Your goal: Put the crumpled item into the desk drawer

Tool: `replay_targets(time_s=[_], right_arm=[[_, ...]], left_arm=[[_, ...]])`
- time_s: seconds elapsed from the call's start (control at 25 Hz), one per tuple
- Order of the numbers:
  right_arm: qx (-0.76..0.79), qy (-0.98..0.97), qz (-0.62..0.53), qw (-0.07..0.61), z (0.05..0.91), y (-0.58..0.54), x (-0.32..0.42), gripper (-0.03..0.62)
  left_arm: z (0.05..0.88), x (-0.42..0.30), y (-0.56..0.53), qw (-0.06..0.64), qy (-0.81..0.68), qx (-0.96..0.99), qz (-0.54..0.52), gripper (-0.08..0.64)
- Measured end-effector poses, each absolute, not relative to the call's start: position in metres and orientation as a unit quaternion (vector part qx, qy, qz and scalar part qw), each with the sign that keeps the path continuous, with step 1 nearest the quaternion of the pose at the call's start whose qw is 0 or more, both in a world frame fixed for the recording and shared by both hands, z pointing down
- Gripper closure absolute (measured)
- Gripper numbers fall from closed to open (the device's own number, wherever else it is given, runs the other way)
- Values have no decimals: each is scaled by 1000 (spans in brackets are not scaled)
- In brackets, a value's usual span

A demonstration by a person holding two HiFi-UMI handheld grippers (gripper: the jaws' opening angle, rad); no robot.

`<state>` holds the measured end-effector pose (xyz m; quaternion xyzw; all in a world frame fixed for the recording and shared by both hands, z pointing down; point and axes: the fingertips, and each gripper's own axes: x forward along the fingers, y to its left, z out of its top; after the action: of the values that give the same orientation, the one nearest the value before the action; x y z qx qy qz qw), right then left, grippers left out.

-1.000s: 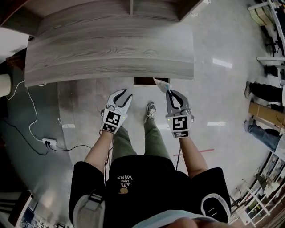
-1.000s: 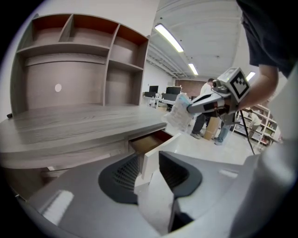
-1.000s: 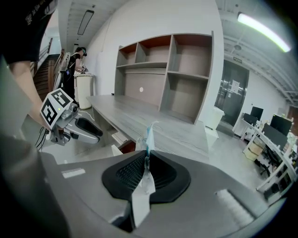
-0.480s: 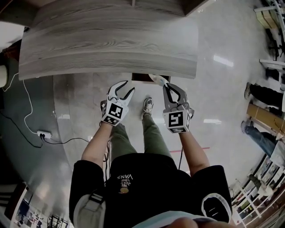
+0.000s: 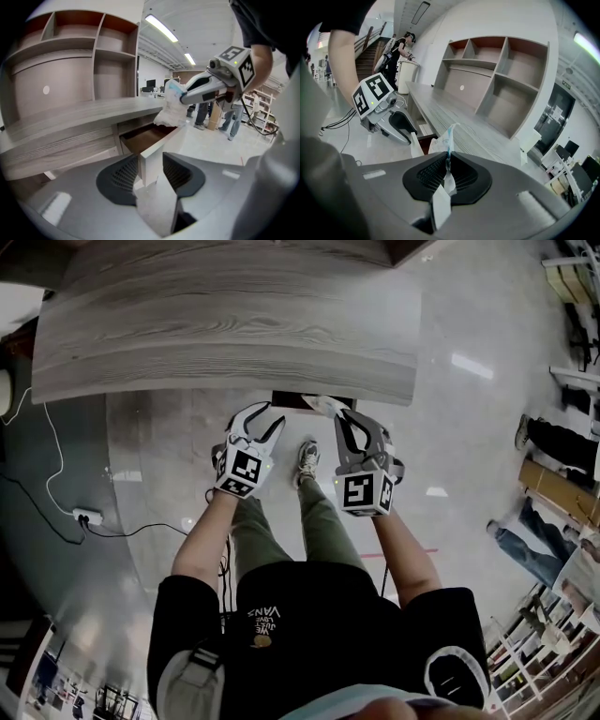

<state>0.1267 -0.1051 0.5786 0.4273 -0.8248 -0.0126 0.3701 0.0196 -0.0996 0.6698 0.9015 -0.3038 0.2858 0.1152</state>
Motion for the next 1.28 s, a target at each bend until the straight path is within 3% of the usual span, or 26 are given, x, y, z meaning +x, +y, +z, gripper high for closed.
replay_targets(time_s=[0.24, 1.28], right_arm=[[412, -826, -51, 381, 579, -110, 119, 572], [407, -832, -10, 376, 617, -106, 111, 571]], left_arm=[[680, 22, -100, 118, -308, 898, 291, 387], [700, 18, -95, 113, -311, 893, 305, 387]])
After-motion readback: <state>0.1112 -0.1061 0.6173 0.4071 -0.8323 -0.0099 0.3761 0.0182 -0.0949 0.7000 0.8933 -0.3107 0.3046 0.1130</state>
